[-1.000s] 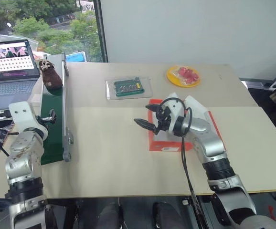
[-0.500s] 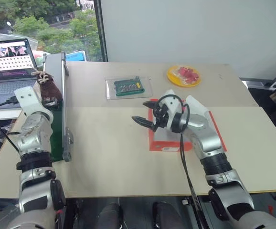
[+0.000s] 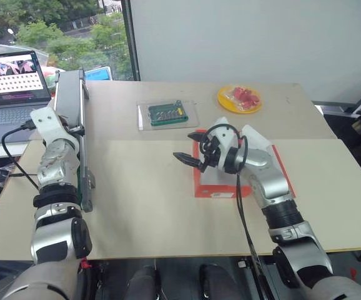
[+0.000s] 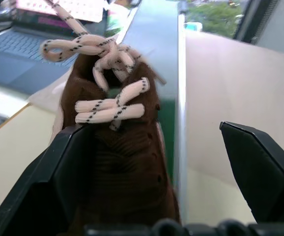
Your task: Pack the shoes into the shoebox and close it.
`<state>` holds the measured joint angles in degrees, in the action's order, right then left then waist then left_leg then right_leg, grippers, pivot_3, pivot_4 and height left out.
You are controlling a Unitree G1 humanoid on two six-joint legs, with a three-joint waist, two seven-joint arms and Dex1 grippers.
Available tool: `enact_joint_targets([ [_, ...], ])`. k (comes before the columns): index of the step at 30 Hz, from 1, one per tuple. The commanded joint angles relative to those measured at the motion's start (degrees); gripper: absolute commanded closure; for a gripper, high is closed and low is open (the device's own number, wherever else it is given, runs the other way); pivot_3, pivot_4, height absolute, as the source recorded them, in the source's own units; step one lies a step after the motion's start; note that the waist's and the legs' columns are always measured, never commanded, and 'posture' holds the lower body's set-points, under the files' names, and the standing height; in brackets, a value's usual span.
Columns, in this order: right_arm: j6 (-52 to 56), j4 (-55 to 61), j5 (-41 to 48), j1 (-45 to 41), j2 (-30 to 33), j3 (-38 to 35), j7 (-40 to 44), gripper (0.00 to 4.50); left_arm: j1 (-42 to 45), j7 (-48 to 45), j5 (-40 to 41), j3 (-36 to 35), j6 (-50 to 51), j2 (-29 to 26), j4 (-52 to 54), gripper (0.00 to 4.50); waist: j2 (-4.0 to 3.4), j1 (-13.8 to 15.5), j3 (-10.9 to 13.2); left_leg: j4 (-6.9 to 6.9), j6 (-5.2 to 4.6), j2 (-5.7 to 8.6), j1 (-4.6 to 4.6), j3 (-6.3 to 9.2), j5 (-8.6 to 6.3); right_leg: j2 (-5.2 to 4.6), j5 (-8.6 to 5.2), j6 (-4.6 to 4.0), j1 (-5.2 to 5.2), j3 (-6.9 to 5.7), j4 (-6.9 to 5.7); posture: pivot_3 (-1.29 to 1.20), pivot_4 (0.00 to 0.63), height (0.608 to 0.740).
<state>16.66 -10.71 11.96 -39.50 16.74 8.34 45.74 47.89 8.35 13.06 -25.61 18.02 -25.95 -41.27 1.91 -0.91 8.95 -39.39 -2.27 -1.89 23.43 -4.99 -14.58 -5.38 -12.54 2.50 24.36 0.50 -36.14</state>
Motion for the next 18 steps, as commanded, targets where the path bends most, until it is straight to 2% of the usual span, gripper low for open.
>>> enact_joint_targets([
  [1,-2.07,0.79,-0.85,-0.99,0.84,-1.11,-0.87,0.0,-0.8,3.28,4.4,-4.72,3.74,1.58,0.31,1.57,-0.02,0.0,-0.01,0.0,-0.01,-0.01,-0.08,0.0,-0.01,0.0,0.0,0.0,-0.04,0.01,0.0,0.0,0.15,0.74],
  [3,-2.35,0.38,-1.29,-1.1,0.97,-1.01,-1.16,0.0,-1.17,3.96,5.27,-5.36,4.45,2.24,1.16,2.17,-0.02,0.03,-0.01,0.03,-0.03,-0.01,-0.21,-0.01,-0.02,-0.02,0.0,-0.01,-0.09,0.03,0.03,0.0,0.15,0.74],
  [8,-2.78,-0.27,-1.78,-1.42,0.92,-1.03,-1.37,0.0,-1.63,4.58,5.47,-5.16,4.03,2.91,3.8,3.97,-0.03,0.1,-0.02,0.07,0.02,0.01,-0.26,-0.01,0.01,-0.02,0.0,-0.01,-0.1,0.05,0.01,0.0,0.15,0.74],
  [10,-3.03,-0.63,-2.08,-1.65,0.89,-1.06,-1.52,0.0,-1.72,5.08,4.79,-4.56,3.1,2.79,5.14,4.46,-0.03,0.17,-0.02,0.08,0.03,0.01,-0.25,0.0,0.01,-0.02,0.0,-0.01,-0.1,0.05,0.01,0.0,0.15,0.74],
  [17,-3.12,-0.93,-2.1,-2.15,1.1,-1.83,-2.1,0.0,-2.37,5.56,2.25,-2.68,-0.59,1.26,10.83,4.46,-0.02,0.14,-0.01,0.12,0.06,-0.01,-0.13,0.01,0.03,0.0,0.02,-0.05,-0.04,0.03,0.01,0.0,0.15,0.74],
  [18,-2.62,-0.76,-1.48,-2.34,0.97,-2.52,-2.46,0.0,-1.7,2.76,2.26,-0.91,-0.96,1.17,12.43,4.46,-0.02,0.14,-0.01,0.12,0.08,-0.01,-0.09,0.01,0.04,0.0,0.03,-0.05,-0.01,0.03,0.01,0.0,0.15,0.74],
])
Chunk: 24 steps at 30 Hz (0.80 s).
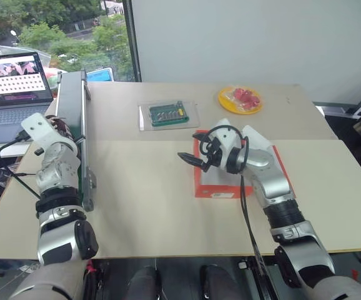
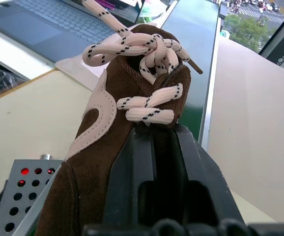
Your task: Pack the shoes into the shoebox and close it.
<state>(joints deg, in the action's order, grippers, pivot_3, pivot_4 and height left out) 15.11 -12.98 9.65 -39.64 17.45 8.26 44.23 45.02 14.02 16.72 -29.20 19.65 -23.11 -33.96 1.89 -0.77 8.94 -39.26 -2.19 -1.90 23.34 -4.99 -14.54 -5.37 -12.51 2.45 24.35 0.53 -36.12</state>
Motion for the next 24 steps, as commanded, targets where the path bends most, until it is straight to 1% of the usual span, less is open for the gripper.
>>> enact_joint_targets([
  [1,-0.7,1.66,1.29,-2.32,0.17,-2.92,-1.21,0.0,1.66,-5.0,-1.38,3.96,-2.82,-1.71,6.31,4.46,0.03,0.0,0.02,0.0,0.03,0.0,0.05,0.0,0.02,0.0,0.0,0.0,0.03,-0.01,0.01,0.0,0.15,0.74],
  [3,1.46,2.2,3.69,-2.99,-0.58,-5.08,-2.28,0.0,3.02,-11.41,0.66,6.66,-2.31,-0.55,9.56,4.46,0.05,0.21,0.03,0.0,0.16,0.01,0.23,0.01,0.1,0.0,0.01,-0.01,0.13,-0.09,0.04,0.0,0.15,0.74],
  [4,3.47,2.43,5.91,-3.76,-1.32,-7.09,-3.43,0.0,3.58,-14.87,2.17,8.33,-1.27,0.45,11.78,4.46,0.05,0.39,0.03,0.0,0.45,0.03,0.34,0.0,0.27,-0.01,0.01,-0.01,0.16,-0.15,0.06,0.0,0.15,0.74],
  [5,6.02,2.33,8.88,-5.0,-2.28,-9.9,-4.98,0.0,4.25,-18.59,3.84,10.34,0.21,1.74,14.26,4.46,0.06,0.59,0.04,-0.01,0.49,0.04,0.44,-0.04,0.3,-0.02,0.02,0.0,0.18,-0.22,0.11,0.0,0.15,0.74],
  [7,10.06,1.98,13.27,-7.02,-3.48,-14.24,-7.53,0.0,5.4,-22.89,6.19,12.9,3.05,3.66,17.48,4.46,0.07,1.18,0.04,-0.02,0.52,0.02,0.53,-0.06,0.32,-0.05,0.03,0.0,0.19,-0.3,0.16,0.0,0.15,0.74],
  [10,14.44,2.0,17.39,-8.75,-4.24,-18.04,-10.07,0.0,6.66,-25.88,7.64,14.34,5.98,4.69,19.09,4.46,0.06,1.25,0.04,-0.03,0.51,0.07,0.6,-0.06,0.32,-0.04,0.03,0.0,0.17,-0.39,0.23,0.0,0.15,0.74],
  [12,19.33,1.17,22.99,-10.62,-5.05,-23.18,-13.89,0.0,7.76,-28.06,9.6,16.19,8.91,6.28,21.31,4.46,0.06,0.73,0.04,-0.02,0.5,0.04,0.59,-0.05,0.32,0.02,0.03,0.0,0.17,-0.38,0.25,0.0,0.15,0.74],
  [14,23.46,0.73,26.96,-11.76,-5.44,-26.67,-17.13,0.0,8.44,-30.39,11.42,18.29,11.76,7.94,23.65,4.46,0.06,0.45,0.04,0.0,0.5,-0.01,0.58,0.01,0.33,0.07,0.02,0.0,0.18,-0.36,0.24,0.0,0.15,0.74],
  [17,28.26,0.53,31.01,-12.29,-5.78,-29.77,-20.5,0.0,9.0,-32.79,12.93,20.78,14.73,10.12,26.08,4.46,0.06,0.05,0.04,0.0,0.48,-0.01,0.6,0.07,0.33,0.06,0.02,0.0,0.19,-0.34,0.24,0.0,0.15,0.74],
  [19,29.63,0.87,31.8,-12.12,-5.58,-30.15,-21.53,0.0,9.76,-33.66,13.42,22.12,15.99,11.87,26.54,4.46,0.06,-0.11,0.04,0.0,0.37,0.0,0.6,0.14,0.28,0.06,0.03,0.0,0.2,-0.25,0.24,0.0,0.15,0.74],
  [21,29.08,1.88,30.05,-11.15,-4.61,-27.94,-20.67,0.0,10.43,-33.81,13.77,22.36,16.86,13.02,25.92,4.46,0.06,-0.16,0.04,0.0,0.12,0.02,0.58,0.16,0.14,0.07,0.03,0.01,0.2,-0.23,0.23,0.0,0.15,0.74],
  [24,29.61,1.34,32.95,-11.33,-5.89,-30.5,-22.59,0.0,11.68,-33.22,14.21,21.68,17.3,14.78,24.08,4.46,0.05,-0.29,0.04,0.0,-0.05,0.02,0.53,0.16,0.05,0.11,0.02,0.01,0.2,-0.15,0.22,0.0,0.15,0.74],
])
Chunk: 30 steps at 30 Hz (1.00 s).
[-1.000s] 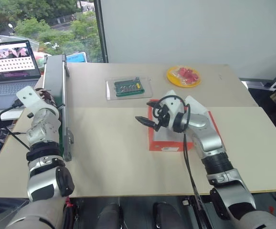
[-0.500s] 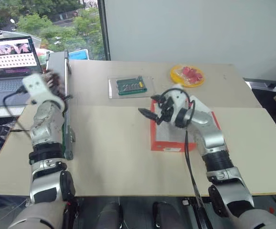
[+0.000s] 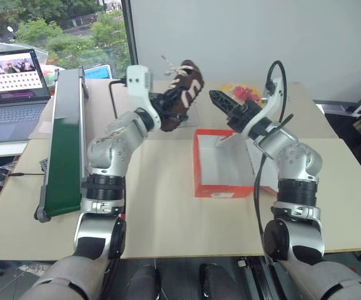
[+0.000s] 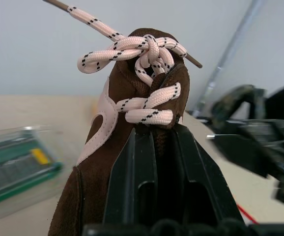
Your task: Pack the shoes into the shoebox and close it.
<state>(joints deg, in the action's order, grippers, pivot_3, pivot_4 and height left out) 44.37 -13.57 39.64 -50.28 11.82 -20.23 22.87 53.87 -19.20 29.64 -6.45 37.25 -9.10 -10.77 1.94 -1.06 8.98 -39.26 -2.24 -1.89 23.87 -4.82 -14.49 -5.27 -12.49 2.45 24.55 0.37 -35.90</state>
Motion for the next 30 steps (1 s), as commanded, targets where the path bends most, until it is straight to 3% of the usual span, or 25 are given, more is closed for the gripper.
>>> enact_joint_targets([
  [1,0.28,1.94,3.31,-0.77,-0.31,-2.37,-1.43,0.0,3.2,0.11,1.52,-1.34,-0.11,1.42,0.37,4.46,0.0,0.02,0.0,0.0,0.0,0.0,0.0,0.0,0.0,0.0,0.0,0.0,0.0,0.0,0.0,0.0,0.15,0.74],
  [22,0.24,1.0,9.41,-1.64,-1.17,-3.91,-3.75,0.0,2.9,2.38,5.7,-1.18,5.53,11.67,2.79,4.46,0.0,0.16,0.0,0.0,-0.03,0.02,0.01,0.0,-0.01,0.0,0.0,0.02,0.0,0.06,0.04,0.0,0.15,0.74],
  [25,-0.04,0.94,9.76,-1.76,-1.38,-3.72,-3.97,0.64,2.93,2.29,5.56,-1.08,5.59,11.78,2.6,4.47,0.0,0.23,0.0,0.0,-0.03,0.02,0.01,0.0,-0.01,0.0,0.0,0.02,0.0,0.06,0.04,0.0,0.15,0.74],
  [30,-0.51,1.16,10.26,-1.82,-1.66,-4.01,-4.13,2.27,3.22,1.84,5.05,-0.96,5.51,11.27,1.44,4.47,0.0,0.23,0.0,0.0,-0.03,0.03,0.01,0.0,-0.01,0.0,0.0,0.02,0.0,0.05,0.05,0.0,0.15,0.74],
])
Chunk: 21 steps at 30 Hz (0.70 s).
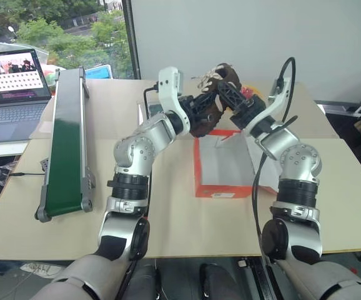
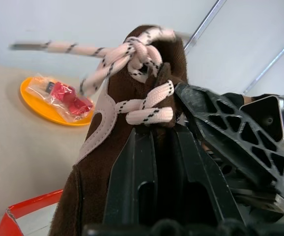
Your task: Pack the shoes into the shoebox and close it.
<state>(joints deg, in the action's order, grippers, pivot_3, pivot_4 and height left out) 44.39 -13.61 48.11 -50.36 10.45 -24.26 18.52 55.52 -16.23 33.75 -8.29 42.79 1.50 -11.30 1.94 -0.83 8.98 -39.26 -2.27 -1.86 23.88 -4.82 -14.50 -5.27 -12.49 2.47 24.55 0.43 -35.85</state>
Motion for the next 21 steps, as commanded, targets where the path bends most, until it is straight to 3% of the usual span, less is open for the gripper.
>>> enact_joint_targets([
  [1,-0.6,1.22,1.81,-1.77,-0.26,-0.15,0.1,2.62,1.55,-1.13,0.89,0.91,-0.03,0.6,1.96,4.47,0.0,0.0,0.0,0.0,0.0,0.0,0.0,0.0,0.0,0.0,0.0,0.0,0.0,0.0,0.0,0.0,0.15,0.74],
  [5,-1.27,0.89,1.6,-2.17,0.25,-0.63,-0.1,3.69,1.29,-1.33,0.85,1.09,0.49,0.1,2.12,4.47,0.0,-0.02,0.0,0.0,0.0,0.0,0.0,0.0,0.0,0.0,0.0,0.0,0.0,0.0,0.0,0.0,0.15,0.74],
  [10,-1.67,0.49,1.37,-2.83,0.87,-0.82,-0.11,4.01,0.88,-1.02,1.3,0.07,0.85,-0.82,2.28,4.47,0.0,0.0,0.0,0.0,0.0,0.0,0.0,0.0,0.0,0.0,0.0,0.0,0.0,0.0,0.0,0.0,0.15,0.74],
  [12,-1.91,0.25,1.12,-3.14,1.11,-0.85,-0.33,4.02,0.73,-0.95,1.37,-0.58,0.78,-1.39,2.14,3.54,0.0,-0.01,0.0,0.0,0.0,0.0,0.0,0.0,0.0,0.0,0.0,0.0,0.0,0.0,0.0,0.0,0.15,0.74],
  [21,-2.56,-0.43,0.59,-4.6,2.14,-0.7,-0.84,4.04,1.57,-1.21,3.54,-4.29,1.79,-4.82,2.27,0.14,-0.01,-0.17,0.0,0.0,0.0,-0.02,0.0,0.0,0.0,0.01,0.0,0.0,0.01,0.01,-0.01,0.0,0.15,0.74],
])
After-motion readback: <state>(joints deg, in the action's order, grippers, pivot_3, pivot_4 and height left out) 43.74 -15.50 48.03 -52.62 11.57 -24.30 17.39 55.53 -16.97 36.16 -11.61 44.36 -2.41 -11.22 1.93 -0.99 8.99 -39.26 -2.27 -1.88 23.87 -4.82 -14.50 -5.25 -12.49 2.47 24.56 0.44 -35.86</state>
